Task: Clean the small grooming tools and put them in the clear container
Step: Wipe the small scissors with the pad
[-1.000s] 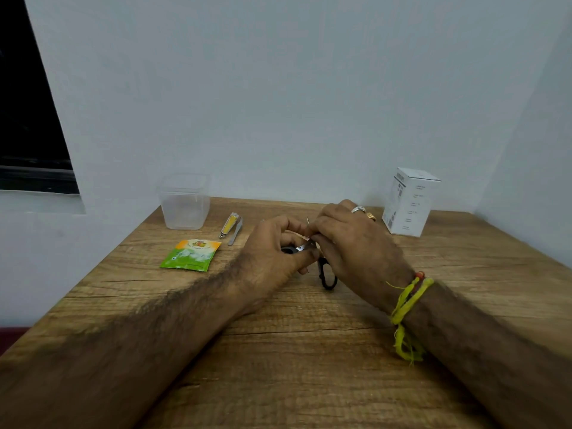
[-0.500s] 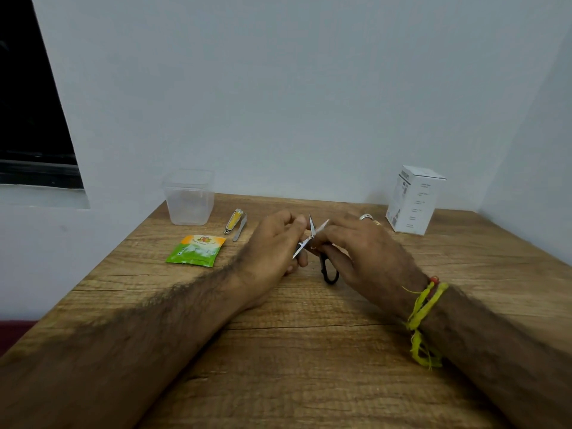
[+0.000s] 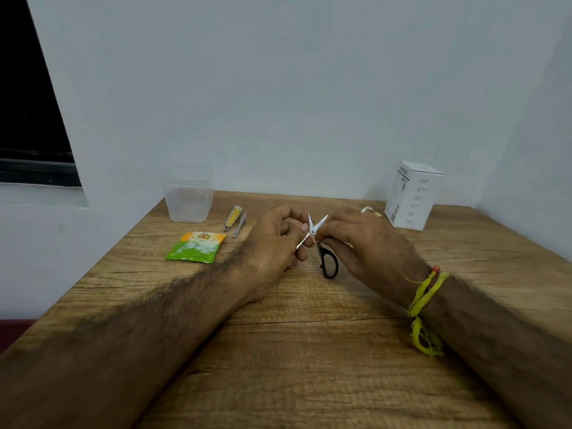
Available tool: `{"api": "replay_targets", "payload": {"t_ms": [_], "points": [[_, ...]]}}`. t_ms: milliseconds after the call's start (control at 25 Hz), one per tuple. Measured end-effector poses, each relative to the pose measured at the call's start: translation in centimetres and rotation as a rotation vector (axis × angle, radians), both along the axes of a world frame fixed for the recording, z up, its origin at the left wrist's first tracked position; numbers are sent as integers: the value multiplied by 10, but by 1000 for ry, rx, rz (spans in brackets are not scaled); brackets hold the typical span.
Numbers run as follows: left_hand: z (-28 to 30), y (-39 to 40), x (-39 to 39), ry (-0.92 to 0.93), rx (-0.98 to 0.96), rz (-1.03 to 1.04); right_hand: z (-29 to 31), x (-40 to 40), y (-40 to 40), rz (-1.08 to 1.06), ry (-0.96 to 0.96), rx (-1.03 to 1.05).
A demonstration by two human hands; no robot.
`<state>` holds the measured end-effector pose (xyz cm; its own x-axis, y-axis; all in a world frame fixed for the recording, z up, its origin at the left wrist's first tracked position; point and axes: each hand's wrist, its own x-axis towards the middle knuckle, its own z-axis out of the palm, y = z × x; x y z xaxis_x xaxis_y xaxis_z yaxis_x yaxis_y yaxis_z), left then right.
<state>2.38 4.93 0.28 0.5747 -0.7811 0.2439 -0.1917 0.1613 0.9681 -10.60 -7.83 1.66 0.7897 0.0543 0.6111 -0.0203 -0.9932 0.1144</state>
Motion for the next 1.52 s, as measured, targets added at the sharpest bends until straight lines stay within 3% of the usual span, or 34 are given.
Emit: {"api": "replay_targets", "payload": {"t_ms": [280, 1240, 1520], "points": [[1, 0, 0, -23, 12, 24, 3, 1, 7, -6, 54, -83], [0, -2, 0, 3, 9, 83, 4, -4, 0, 49, 37, 48], [-2, -3, 4, 10, 17, 91, 1, -3, 6, 38, 70, -31]]}}
